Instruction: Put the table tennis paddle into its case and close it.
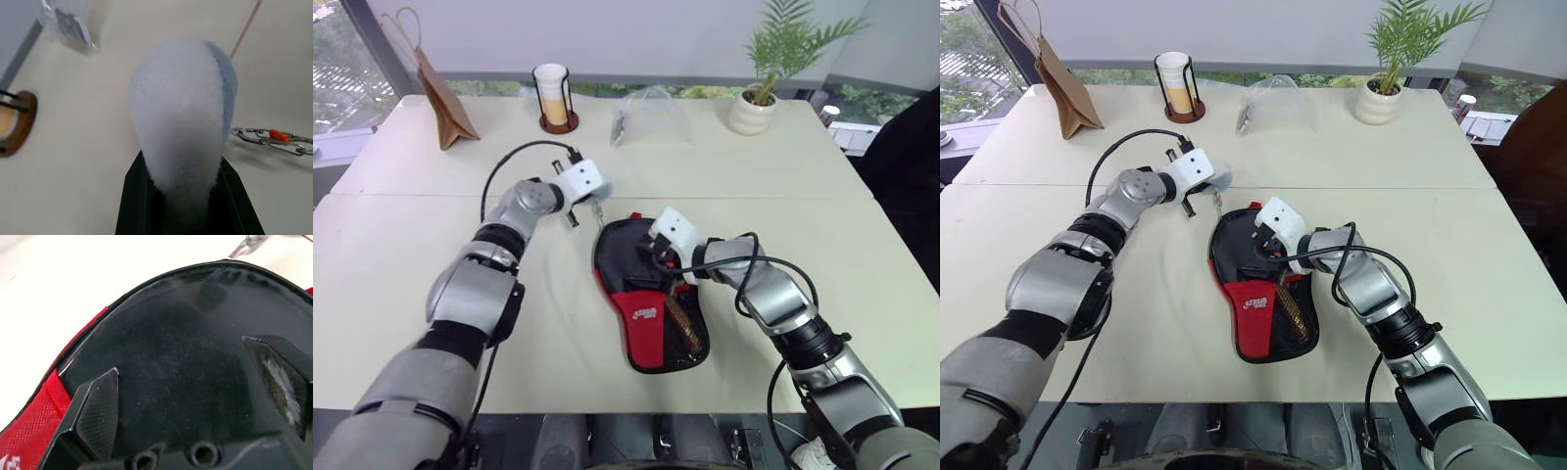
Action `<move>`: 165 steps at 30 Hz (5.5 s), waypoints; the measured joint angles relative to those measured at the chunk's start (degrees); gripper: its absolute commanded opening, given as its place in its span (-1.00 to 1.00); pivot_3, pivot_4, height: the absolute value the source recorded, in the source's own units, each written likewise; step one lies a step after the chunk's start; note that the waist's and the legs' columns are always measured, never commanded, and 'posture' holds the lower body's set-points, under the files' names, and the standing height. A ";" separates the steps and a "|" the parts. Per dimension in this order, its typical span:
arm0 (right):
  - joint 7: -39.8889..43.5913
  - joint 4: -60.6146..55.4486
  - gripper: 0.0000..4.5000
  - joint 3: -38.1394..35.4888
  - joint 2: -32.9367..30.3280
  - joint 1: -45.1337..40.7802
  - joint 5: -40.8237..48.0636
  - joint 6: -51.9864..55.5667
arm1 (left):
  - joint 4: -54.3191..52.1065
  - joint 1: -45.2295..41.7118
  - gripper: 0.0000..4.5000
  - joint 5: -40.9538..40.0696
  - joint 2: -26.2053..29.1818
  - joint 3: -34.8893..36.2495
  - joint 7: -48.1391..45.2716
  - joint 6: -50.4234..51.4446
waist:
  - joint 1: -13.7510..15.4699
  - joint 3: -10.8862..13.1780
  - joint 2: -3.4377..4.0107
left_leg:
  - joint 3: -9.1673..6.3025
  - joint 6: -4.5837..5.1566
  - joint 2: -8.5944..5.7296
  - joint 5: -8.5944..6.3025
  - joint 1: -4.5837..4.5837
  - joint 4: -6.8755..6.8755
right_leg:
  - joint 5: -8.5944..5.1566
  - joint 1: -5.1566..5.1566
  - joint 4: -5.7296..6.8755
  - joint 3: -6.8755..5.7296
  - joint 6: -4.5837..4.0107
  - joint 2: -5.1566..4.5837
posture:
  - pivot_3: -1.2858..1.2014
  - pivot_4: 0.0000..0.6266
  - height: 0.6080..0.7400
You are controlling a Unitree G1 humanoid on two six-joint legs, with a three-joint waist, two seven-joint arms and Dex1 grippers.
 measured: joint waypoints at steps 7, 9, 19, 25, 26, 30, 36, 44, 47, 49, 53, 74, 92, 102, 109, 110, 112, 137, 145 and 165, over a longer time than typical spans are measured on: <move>-2.11 -3.08 1.00 -0.28 0.30 0.04 0.22 6.33 | 1.45 -3.04 -0.98 2.80 -4.10 -0.18 5.54 1.54 | 0.04 0.00 0.00 | 0.00 0.00 0.00 0.00 -0.03 0.00 | -0.06 -0.02 -0.04 0.00 -0.11 -0.01 | 0.03 -0.52 0.91; -2.42 -3.52 1.00 -0.38 0.50 -0.01 0.37 7.74 | 1.91 -3.56 -0.98 3.38 -5.00 -0.17 6.70 1.72 | 0.07 0.00 0.00 | 0.00 0.00 0.00 0.00 -0.04 0.00 | -0.06 -0.03 -0.04 0.00 -0.11 -0.01 | 0.03 -0.52 0.91; -3.55 -4.22 1.00 -0.36 1.95 -0.28 0.37 11.09 | 2.12 -6.01 -0.98 5.90 -11.27 -0.22 9.42 2.42 | -0.19 0.00 -0.01 | -0.02 0.00 0.00 0.00 -0.04 -0.02 | -0.07 -0.04 -0.06 -0.01 -0.12 -0.01 | 0.03 -0.52 0.91; -4.47 -4.20 1.00 0.09 3.11 -0.78 0.33 12.30 | 2.12 -6.59 -0.98 5.66 -14.90 0.78 9.58 2.32 | -0.90 0.00 -0.01 | -0.04 0.00 0.01 0.00 -0.03 -0.07 | -0.07 -0.07 -0.05 -0.01 -0.13 0.01 | 0.03 -0.52 0.91; -4.59 -4.20 1.00 0.20 3.19 -0.80 0.34 12.30 | 2.12 -6.63 -0.98 5.60 -15.20 1.08 9.57 2.31 | -1.19 0.00 -0.01 | -0.04 0.00 0.01 0.00 -0.03 -0.08 | -0.07 -0.07 -0.05 -0.02 -0.13 0.01 | 0.03 -0.52 0.91; -4.79 -4.30 1.00 0.22 3.37 -0.81 0.34 12.75 | 2.12 -6.64 -0.98 5.54 -16.72 2.23 9.46 2.30 | -1.30 0.00 -0.01 | -0.04 0.00 0.01 0.00 -0.03 -0.08 | -0.07 -0.07 -0.06 -0.02 -0.13 0.01 | 0.03 -0.52 0.91; -5.97 -5.38 1.00 0.23 3.74 -0.37 0.33 13.97 | 2.11 -6.64 -0.98 4.02 -19.68 4.18 7.75 2.19 | -1.32 0.00 -0.01 | -0.04 0.00 0.01 -0.01 -0.03 -0.09 | -0.08 -0.07 -0.07 -0.02 -0.14 0.01 | 0.03 -0.52 0.91; -6.33 -5.64 1.00 0.25 3.71 -0.17 0.34 14.03 | 2.10 -6.64 -0.98 1.39 -21.42 6.49 2.56 1.98 | -1.35 0.00 0.00 | -0.05 0.00 0.01 -0.01 -0.02 -0.10 | -0.08 -0.07 -0.08 -0.02 -0.15 0.00 | 0.03 -0.52 0.91; -6.28 -5.64 1.00 0.25 3.58 -0.18 0.34 14.03 | 2.05 -6.64 -0.98 0.15 -21.34 7.48 -0.47 1.90 | -1.34 -0.01 0.00 | -0.05 0.00 0.01 -0.01 -0.02 -0.10 | -0.09 -0.06 -0.09 -0.03 -0.15 0.00 | 0.03 -0.52 0.91; -6.22 -5.63 1.00 0.25 3.54 -0.20 0.34 14.03 | 2.04 -6.63 -0.57 -0.82 -21.14 8.06 -2.46 1.97 | -1.34 -0.01 0.00 | -0.06 0.00 0.02 -0.01 -0.02 -0.10 | -0.09 -0.05 -0.10 -0.03 -0.16 0.00 | 0.03 -0.52 0.91; -5.80 -5.37 1.00 0.43 3.30 -0.55 0.34 13.81 | 1.90 -6.63 0.29 -3.30 -20.47 10.51 -6.40 2.29 | -1.34 -0.01 0.00 | -0.06 0.00 0.02 -0.01 -0.02 -0.10 | -0.09 -0.05 -0.10 -0.03 -0.16 0.00 | 0.03 -0.52 0.91; -1.88 -0.11 1.00 -0.92 1.14 -3.83 2.76 9.92 | -8.67 -7.53 0.98 -19.73 -10.22 20.63 -30.58 3.70 | -1.35 0.00 0.02 | -0.05 0.00 0.02 -0.01 -0.06 -0.18 | -0.09 -0.07 -0.18 -0.03 -0.16 -0.02 | 0.03 -0.52 0.91; 0.52 0.33 1.00 -15.16 -12.15 -15.94 9.15 18.78 | -43.26 22.52 0.98 -21.85 -3.84 7.20 -44.82 7.60 | -1.20 0.09 0.11 | -0.03 0.04 -0.01 0.01 -1.32 -0.11 | 0.07 -1.24 -0.09 -0.04 0.09 0.04 | 0.03 -0.52 0.91; 6.19 25.52 1.00 -10.16 -13.88 -21.39 3.52 -2.38 | -49.84 27.51 0.98 -18.89 -1.92 0.72 -40.11 7.79 | -1.42 0.10 0.12 | 0.01 0.08 0.00 0.04 -1.08 -0.06 | 0.09 -1.12 0.01 0.04 0.07 0.08 | 0.03 -0.52 0.91; 10.41 40.10 1.00 -8.84 -12.78 -27.30 -0.40 -14.05 | -49.75 29.23 0.98 -17.73 -0.83 -0.44 -37.17 7.86 | -1.39 0.10 0.14 | 0.06 0.08 0.01 0.05 -1.07 -0.09 | 0.10 -1.11 0.01 0.04 0.08 0.08 | 0.03 -0.52 0.91; 11.32 42.32 1.00 -8.66 -12.13 -28.14 -0.77 -15.37 | -49.74 29.24 0.98 -17.64 -0.81 -0.69 -36.79 7.83 | -1.39 0.10 0.14 | 0.06 0.08 0.01 0.05 -1.00 -0.09 | 0.10 -1.05 0.02 0.03 0.08 0.08 | 0.03 -0.52 0.91; 13.18 46.24 1.00 -7.99 -10.98 -29.51 -1.58 -17.43 | -49.72 29.30 0.98 -17.51 -0.82 -1.22 -36.01 7.81 | -1.38 0.09 0.15 | 0.04 0.08 0.01 0.05 -0.86 -0.08 | 0.09 -0.90 0.01 0.02 0.08 0.08 | 0.03 -0.52 0.91; 12.06 73.78 -0.96 -7.90 -2.59 -38.31 -10.65 -30.91 | -49.84 29.37 1.00 -17.53 -1.00 -2.71 -32.98 8.71 | -1.35 0.06 0.21 | 0.03 0.05 0.00 0.06 -0.75 -0.01 | 0.12 -0.71 0.03 0.03 0.11 0.04 | 0.03 -0.52 0.91; 18.35 59.97 -0.99 -7.79 -7.11 -30.97 -11.20 -26.39 | -49.72 29.04 1.00 -17.52 -1.07 -3.85 -32.32 8.96 | -1.07 0.05 0.23 | -0.03 0.06 -0.05 0.06 -0.72 0.01 | 0.12 -0.61 0.01 0.02 0.11 0.01 | 0.03 -0.52 0.91; 17.32 -0.25 -0.99 -14.14 -23.36 3.61 -5.39 1.94 | -48.38 27.90 1.00 -17.49 -1.46 -5.37 -31.96 9.75 | -0.19 -0.08 0.40 | -0.14 0.06 -0.07 0.05 -0.48 0.02 | 0.01 -0.38 -0.04 -0.04 -0.08 -0.01 | 0.03 -0.52 0.91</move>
